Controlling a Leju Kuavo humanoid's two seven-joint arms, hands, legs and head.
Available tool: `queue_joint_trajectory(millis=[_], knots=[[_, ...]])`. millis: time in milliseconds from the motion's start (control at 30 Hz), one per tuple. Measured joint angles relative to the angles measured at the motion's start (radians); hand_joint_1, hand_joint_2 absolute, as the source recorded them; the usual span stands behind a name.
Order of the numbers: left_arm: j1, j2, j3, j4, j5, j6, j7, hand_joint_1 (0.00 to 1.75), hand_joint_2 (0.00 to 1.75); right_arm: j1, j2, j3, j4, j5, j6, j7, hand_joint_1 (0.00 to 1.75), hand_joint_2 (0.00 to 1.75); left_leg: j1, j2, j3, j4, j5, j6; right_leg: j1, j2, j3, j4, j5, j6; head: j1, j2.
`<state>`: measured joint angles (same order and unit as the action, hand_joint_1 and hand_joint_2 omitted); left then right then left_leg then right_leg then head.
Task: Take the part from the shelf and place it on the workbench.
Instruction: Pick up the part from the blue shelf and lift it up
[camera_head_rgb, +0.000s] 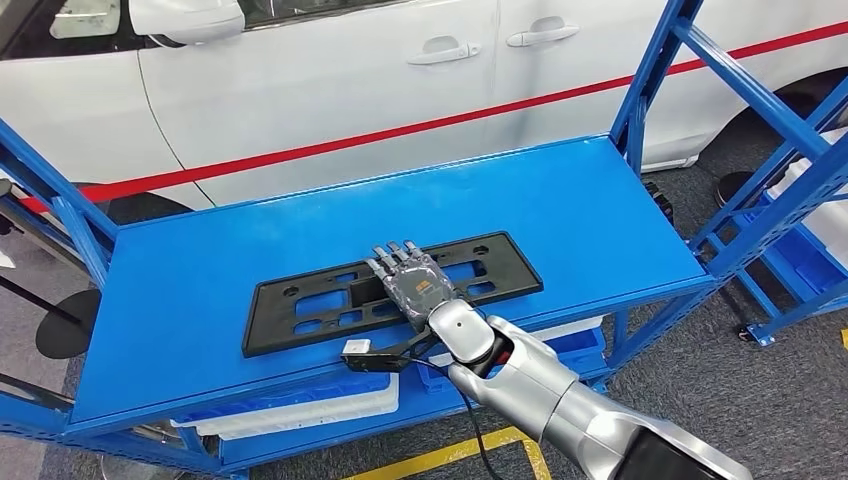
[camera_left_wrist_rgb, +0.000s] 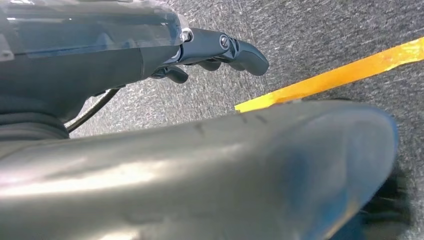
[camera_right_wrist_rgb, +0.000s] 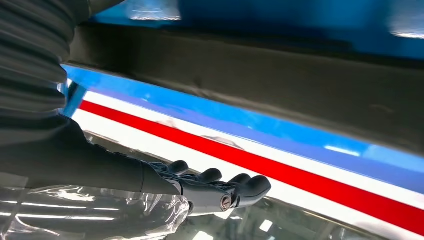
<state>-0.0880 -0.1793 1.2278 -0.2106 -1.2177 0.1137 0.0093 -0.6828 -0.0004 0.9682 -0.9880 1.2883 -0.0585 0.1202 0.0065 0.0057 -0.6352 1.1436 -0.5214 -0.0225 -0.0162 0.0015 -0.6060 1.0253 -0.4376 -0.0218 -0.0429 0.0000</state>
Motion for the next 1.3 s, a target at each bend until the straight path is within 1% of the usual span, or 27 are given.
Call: queue_joint_trajectory(millis=[67, 100, 133, 167, 200, 267, 300, 333, 400, 433, 467, 567, 600, 633, 667, 733, 767, 800, 933, 1000, 1067, 1100, 1133, 1167, 1233, 1267, 1300], knots=[[0.002, 0.000, 0.003, 0.000, 0.000, -0.001, 0.001, 0.00, 0.00, 0.000, 0.000, 0.000, 0.002, 0.003, 0.004, 0.005, 0.00, 1.75, 0.002, 0.000, -0.061, 0.129, -0.053, -0.005, 0.002, 0.000, 0.000, 0.000, -0.001, -0.003, 0.000, 0.000], [0.002, 0.000, 0.004, 0.000, 0.000, -0.001, 0.002, 0.00, 0.00, 0.000, 0.000, 0.000, 0.003, 0.004, 0.005, 0.006, 0.00, 1.75, 0.003, 0.000, -0.076, 0.159, -0.055, -0.005, 0.003, 0.000, 0.001, 0.000, -0.001, -0.004, 0.000, 0.000], [0.003, 0.000, 0.005, 0.000, 0.001, -0.001, 0.003, 0.00, 0.00, 0.000, 0.000, 0.000, 0.004, 0.005, 0.008, 0.007, 0.00, 1.75, 0.003, 0.000, -0.071, 0.148, -0.037, -0.004, 0.004, 0.001, 0.002, 0.001, -0.002, -0.004, 0.000, 0.000], [0.003, 0.000, 0.006, 0.000, 0.002, -0.001, 0.003, 0.00, 0.00, -0.001, 0.000, 0.000, 0.004, 0.006, 0.013, 0.008, 0.00, 1.75, 0.003, 0.000, -0.049, 0.100, -0.005, -0.001, 0.004, 0.002, 0.004, 0.001, -0.002, -0.003, 0.000, 0.000], [0.002, 0.000, 0.007, 0.000, 0.003, 0.000, 0.001, 0.00, 0.00, -0.003, 0.000, 0.000, 0.005, 0.007, 0.019, 0.011, 0.00, 1.75, 0.003, 0.000, -0.014, 0.026, 0.032, 0.003, 0.004, 0.003, 0.007, 0.001, -0.003, -0.002, 0.000, 0.000], [0.001, 0.000, 0.009, 0.000, 0.005, 0.001, -0.007, 0.00, 0.00, -0.007, 0.000, 0.000, 0.005, 0.007, 0.032, 0.015, 0.86, 1.75, -0.001, -0.001, 0.044, -0.094, 0.073, 0.013, 0.007, 0.004, 0.009, 0.001, -0.005, 0.005, 0.000, 0.000], [0.001, 0.000, 0.010, 0.000, 0.006, 0.001, -0.012, 0.00, 0.00, -0.008, -0.001, 0.000, 0.005, 0.007, 0.036, 0.016, 1.29, 1.75, -0.004, -0.001, 0.057, -0.123, 0.077, 0.017, 0.008, 0.005, 0.008, 0.001, -0.005, 0.010, 0.000, 0.000], [0.001, 0.000, 0.011, 0.000, 0.006, 0.002, -0.018, 0.00, 0.00, -0.009, -0.001, 0.000, 0.005, 0.007, 0.039, 0.016, 1.73, 1.75, -0.006, -0.002, 0.058, -0.128, 0.075, 0.021, 0.008, 0.005, 0.008, 0.000, -0.004, 0.016, 0.000, 0.000], [0.001, 0.000, 0.013, 0.000, 0.008, 0.003, -0.028, 0.00, 0.00, -0.009, -0.004, 0.000, 0.004, 0.006, 0.043, 0.015, 1.75, 1.75, -0.004, -0.002, 0.061, -0.137, 0.082, 0.032, 0.007, 0.005, 0.009, 0.000, -0.004, 0.028, 0.000, 0.000], [0.001, 0.000, 0.013, 0.000, 0.009, 0.004, -0.031, 0.00, 0.00, -0.009, -0.006, 0.000, 0.004, 0.005, 0.045, 0.015, 1.75, 1.75, -0.001, -0.001, 0.063, -0.143, 0.087, 0.039, 0.007, 0.004, 0.004, 0.011, -0.014, 0.034, 0.001, 0.000], [0.000, 0.001, 0.014, 0.000, 0.010, 0.004, -0.032, 0.00, 0.00, -0.009, -0.008, 0.000, 0.003, 0.004, 0.046, 0.015, 1.75, 1.75, 0.001, 0.000, 0.065, -0.149, 0.092, 0.044, 0.006, 0.004, -0.010, 0.043, -0.036, 0.038, 0.002, 0.000], [0.000, 0.002, 0.014, 0.000, 0.015, 0.006, -0.032, 0.00, 0.00, -0.002, -0.016, 0.000, 0.002, 0.001, 0.050, 0.014, 1.75, 1.75, 0.001, 0.001, 0.063, -0.151, 0.095, 0.050, 0.003, 0.004, -0.102, 0.233, -0.127, 0.047, 0.003, 0.000], [0.000, 0.002, 0.015, 0.000, 0.015, 0.006, -0.031, 0.00, 0.00, 0.001, -0.018, 0.000, 0.002, 0.000, 0.051, 0.014, 1.75, 1.75, 0.001, 0.001, 0.063, -0.150, 0.094, 0.050, 0.002, 0.003, -0.125, 0.275, -0.136, 0.049, 0.003, 0.000], [0.001, 0.003, 0.015, 0.000, 0.015, 0.007, -0.030, 0.00, 0.00, 0.003, -0.020, 0.000, 0.001, 0.000, 0.052, 0.014, 1.75, 1.75, 0.001, 0.001, 0.063, -0.149, 0.094, 0.050, 0.002, 0.003, -0.130, 0.280, -0.125, 0.050, 0.003, 0.000], [0.001, 0.003, 0.015, 0.000, 0.015, 0.007, -0.029, 0.00, 0.00, 0.004, -0.021, 0.000, 0.001, -0.001, 0.052, 0.014, 1.75, 1.75, 0.001, 0.000, 0.064, -0.148, 0.092, 0.049, 0.001, 0.002, -0.113, 0.242, -0.095, 0.050, 0.003, 0.000], [0.000, 0.002, 0.015, 0.000, 0.014, 0.008, -0.031, 0.00, 0.87, 0.002, -0.021, 0.000, -0.001, -0.004, 0.051, 0.014, 1.75, 1.75, -0.001, 0.000, 0.066, -0.142, 0.086, 0.043, 0.000, 0.000, -0.047, 0.104, -0.027, 0.047, 0.003, 0.000], [-0.001, 0.002, 0.015, 0.000, 0.014, 0.008, -0.035, 0.00, 1.31, 0.001, -0.021, 0.000, -0.003, -0.006, 0.050, 0.015, 1.75, 1.75, -0.003, -0.001, 0.064, -0.137, 0.083, 0.038, 0.001, -0.001, -0.020, 0.048, -0.006, 0.042, 0.003, 0.000], [-0.001, 0.002, 0.015, 0.000, 0.013, 0.009, -0.041, 0.00, 1.75, 0.001, -0.021, 0.000, -0.005, -0.008, 0.046, 0.016, 1.75, 1.75, -0.005, -0.001, 0.062, -0.133, 0.080, 0.033, 0.002, -0.001, -0.006, 0.016, 0.001, 0.037, 0.002, 0.000], [-0.001, 0.003, 0.015, 0.000, 0.011, 0.014, -0.060, 0.00, 1.75, -0.001, -0.021, -0.008, -0.012, -0.009, 0.018, 0.024, 1.75, 1.75, -0.003, -0.002, 0.054, -0.119, 0.067, 0.012, 0.004, 0.000, -0.003, -0.002, 0.004, 0.012, 0.002, 0.000], [-0.002, 0.002, 0.015, 0.000, 0.008, 0.015, -0.064, 0.00, 1.75, -0.004, -0.015, -0.019, -0.019, -0.007, 0.003, 0.031, 1.75, 1.75, 0.000, -0.002, 0.019, -0.039, 0.019, 0.002, 0.002, -0.001, -0.002, -0.005, 0.006, 0.002, 0.001, 0.000], [-0.001, 0.002, 0.015, 0.000, 0.007, 0.014, -0.067, 0.00, 1.75, -0.011, -0.010, -0.030, -0.021, -0.006, -0.006, 0.038, 1.75, 1.75, 0.003, -0.002, -0.043, 0.094, -0.042, -0.005, 0.003, -0.001, -0.002, -0.004, 0.005, -0.003, 0.001, 0.000], [-0.001, 0.002, 0.015, 0.000, 0.007, 0.013, -0.068, 0.00, 1.75, -0.013, -0.008, -0.037, -0.021, -0.005, -0.008, 0.041, 1.75, 1.75, 0.004, -0.002, -0.066, 0.142, -0.054, -0.006, 0.004, -0.001, -0.002, -0.003, 0.005, -0.003, 0.001, 0.000], [0.000, 0.002, 0.015, 0.000, 0.007, 0.012, -0.069, 0.00, 1.75, -0.015, -0.006, -0.044, -0.022, -0.003, -0.011, 0.043, 1.75, 1.75, 0.004, -0.002, -0.075, 0.155, -0.047, -0.007, 0.004, -0.001, -0.002, -0.002, 0.004, -0.003, 0.001, 0.000], [0.000, 0.002, 0.015, 0.000, 0.007, 0.012, -0.071, 0.00, 1.75, -0.017, -0.004, -0.053, -0.024, -0.001, -0.015, 0.045, 1.75, 1.75, 0.004, -0.002, -0.065, 0.128, -0.022, -0.005, 0.004, 0.000, -0.002, -0.001, 0.003, -0.003, 0.001, 0.000], [-0.001, 0.002, 0.015, 0.000, 0.006, 0.012, -0.073, 0.00, 1.75, -0.026, 0.001, -0.076, -0.035, 0.005, -0.030, 0.048, 1.75, 1.75, 0.004, -0.002, -0.006, -0.006, 0.049, 0.002, 0.004, 0.002, -0.001, 0.000, 0.002, 0.000, 0.001, 0.000], [-0.001, 0.002, 0.015, 0.000, 0.006, 0.012, -0.075, 0.00, 1.75, -0.034, 0.003, -0.089, -0.043, 0.009, -0.041, 0.051, 1.75, 1.75, 0.002, -0.002, 0.022, -0.067, 0.071, 0.007, 0.006, 0.003, -0.002, 0.001, 0.002, 0.003, 0.001, 0.000], [-0.002, 0.002, 0.015, 0.000, 0.006, 0.011, -0.076, 0.00, 1.75, -0.041, 0.004, -0.101, -0.054, 0.012, -0.053, 0.053, 1.75, 1.75, 0.000, -0.003, 0.039, -0.107, 0.082, 0.012, 0.007, 0.004, -0.003, 0.002, 0.002, 0.007, 0.001, 0.000]])
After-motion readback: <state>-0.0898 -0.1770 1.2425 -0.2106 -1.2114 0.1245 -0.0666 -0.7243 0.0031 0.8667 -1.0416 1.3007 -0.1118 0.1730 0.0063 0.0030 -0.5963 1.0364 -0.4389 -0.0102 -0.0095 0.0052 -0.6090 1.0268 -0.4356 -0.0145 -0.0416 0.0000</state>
